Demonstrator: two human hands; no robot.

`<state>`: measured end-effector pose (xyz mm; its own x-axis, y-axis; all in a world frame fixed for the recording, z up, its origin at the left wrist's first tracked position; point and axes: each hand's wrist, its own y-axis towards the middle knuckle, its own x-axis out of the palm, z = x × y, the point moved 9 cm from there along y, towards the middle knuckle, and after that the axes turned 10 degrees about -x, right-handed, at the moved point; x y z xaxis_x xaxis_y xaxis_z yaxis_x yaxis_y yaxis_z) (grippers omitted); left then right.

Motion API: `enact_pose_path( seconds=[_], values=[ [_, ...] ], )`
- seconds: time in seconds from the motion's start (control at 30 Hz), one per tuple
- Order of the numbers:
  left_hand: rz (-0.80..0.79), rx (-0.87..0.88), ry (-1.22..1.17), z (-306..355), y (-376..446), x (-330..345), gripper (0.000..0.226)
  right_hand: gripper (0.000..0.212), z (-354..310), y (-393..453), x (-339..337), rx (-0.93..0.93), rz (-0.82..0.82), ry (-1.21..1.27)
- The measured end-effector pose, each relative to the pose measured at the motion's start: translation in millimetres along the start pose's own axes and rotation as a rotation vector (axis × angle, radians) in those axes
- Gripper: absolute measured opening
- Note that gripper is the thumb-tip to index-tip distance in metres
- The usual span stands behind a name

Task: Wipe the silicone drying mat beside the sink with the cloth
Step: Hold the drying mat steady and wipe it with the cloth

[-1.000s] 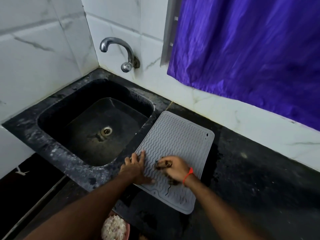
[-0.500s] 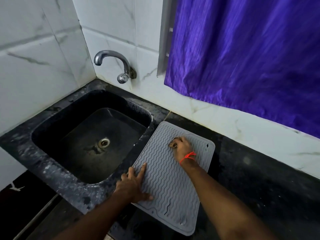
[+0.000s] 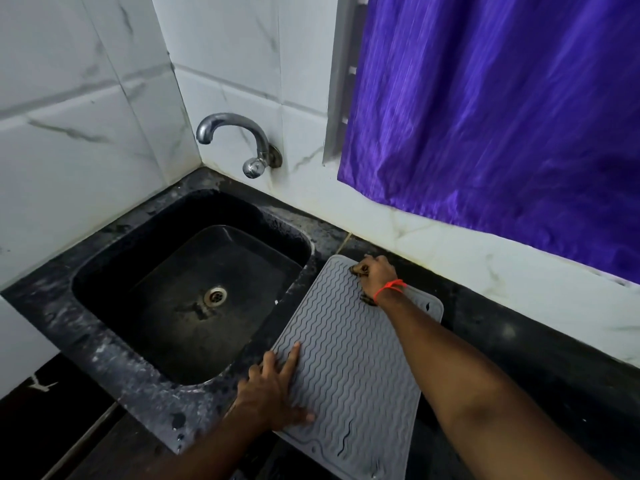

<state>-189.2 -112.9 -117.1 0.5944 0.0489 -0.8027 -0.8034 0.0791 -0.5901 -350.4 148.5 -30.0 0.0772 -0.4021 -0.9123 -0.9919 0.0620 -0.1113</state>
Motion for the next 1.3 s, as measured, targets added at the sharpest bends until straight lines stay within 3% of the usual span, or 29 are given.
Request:
enact_pose_path(
  seconds=[0.17,0.47,0.73,0.87,0.97,1.1,1.3],
  values=[
    [-0.010,-0.002,0.004,0.1,1.2,-2.4,0.132,0.047,-4.2,-5.5,23.0,-0.032,-0.002,-0.142],
    [-0.020,-0.005,0.027,2.4,-0.7,-3.5,0.132,0.053,-14.6,-17.4,31.1,-0.098,-0.068,-0.145],
    [-0.079,0.008,0.023,4.0,-3.9,-6.4,0.136,0.049,-35.9,-59.2,51.6,-0.167,-0.055,-0.111],
    [-0.165,0.051,-0.094,0.0,-5.2,-9.6,0.137,0.043,-48.0,-88.5,67.5,-0.178,-0.022,-0.102],
    [-0.233,0.083,-0.184,-7.0,-5.0,-13.7,0.119,0.041,-59.5,-113.3,80.4,-0.177,-0.008,-0.077],
    [-0.205,0.121,-0.260,-14.3,-7.0,-18.5,0.084,0.039,-77.4,-149.5,96.4,-0.209,0.010,-0.046],
    [-0.135,0.144,-0.255,-12.1,-14.2,-19.0,0.078,0.029,-107.7,-206.9,117.5,-0.248,0.056,-0.040]
  ],
)
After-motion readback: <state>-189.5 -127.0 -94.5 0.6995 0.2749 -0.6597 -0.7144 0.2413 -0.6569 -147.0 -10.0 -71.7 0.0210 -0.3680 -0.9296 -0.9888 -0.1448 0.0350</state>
